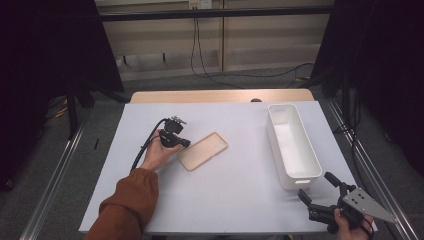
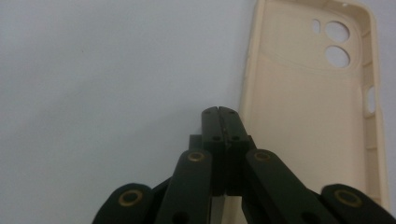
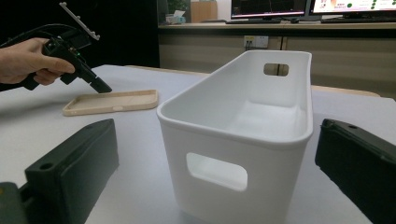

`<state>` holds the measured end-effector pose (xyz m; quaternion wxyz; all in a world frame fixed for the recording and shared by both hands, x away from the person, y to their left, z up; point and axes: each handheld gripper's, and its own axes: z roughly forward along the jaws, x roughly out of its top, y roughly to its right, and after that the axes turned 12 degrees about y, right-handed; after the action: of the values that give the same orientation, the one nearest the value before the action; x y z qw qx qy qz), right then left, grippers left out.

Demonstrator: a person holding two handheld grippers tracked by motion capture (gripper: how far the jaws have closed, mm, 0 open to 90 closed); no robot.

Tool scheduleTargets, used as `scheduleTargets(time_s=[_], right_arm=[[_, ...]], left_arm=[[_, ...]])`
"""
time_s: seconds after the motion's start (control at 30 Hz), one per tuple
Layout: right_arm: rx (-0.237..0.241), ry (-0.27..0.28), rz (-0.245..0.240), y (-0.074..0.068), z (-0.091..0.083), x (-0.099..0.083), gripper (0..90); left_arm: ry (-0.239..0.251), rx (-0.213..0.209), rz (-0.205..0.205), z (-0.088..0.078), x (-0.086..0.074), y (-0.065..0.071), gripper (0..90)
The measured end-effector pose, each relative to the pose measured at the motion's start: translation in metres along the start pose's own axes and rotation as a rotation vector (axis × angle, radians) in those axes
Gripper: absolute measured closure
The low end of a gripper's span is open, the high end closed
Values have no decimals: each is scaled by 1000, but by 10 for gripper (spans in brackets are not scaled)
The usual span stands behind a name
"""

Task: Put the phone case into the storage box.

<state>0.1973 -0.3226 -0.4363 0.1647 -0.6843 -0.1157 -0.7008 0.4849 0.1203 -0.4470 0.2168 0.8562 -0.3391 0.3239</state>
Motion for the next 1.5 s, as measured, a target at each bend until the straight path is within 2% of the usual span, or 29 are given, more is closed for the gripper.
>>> scheduleTargets(time_s=[0.07,0.27,0.37,0.6,0.7,1.2,1.33,1.5], right_arm=[[-1,0,1,0,0,0,0],[-2,-2,1,0,0,0,0],[-2,0,1,0,0,0,0],[0,-2,-2,0,1,0,0],[-2,-1,-1,0,0,0,0],[-1,-1,-1,0,1,0,0],[-4,0,3,0,1,0,0],[-3,-1,1,0,1,0,0]], left_arm=[[1,-8,3,-1,-1,-1,900],[9,2,-12,-3,-4,5,900],[0,-1,12,-5,-6,6,900],[5,-3,8,-7,-9,10,900],[1,-8,24,-9,-11,13,900],[17,-26,15,-15,-19,20,900],[40,-39,-7,-17,-24,20,900],[37,-35,3,-18,-25,24,900]])
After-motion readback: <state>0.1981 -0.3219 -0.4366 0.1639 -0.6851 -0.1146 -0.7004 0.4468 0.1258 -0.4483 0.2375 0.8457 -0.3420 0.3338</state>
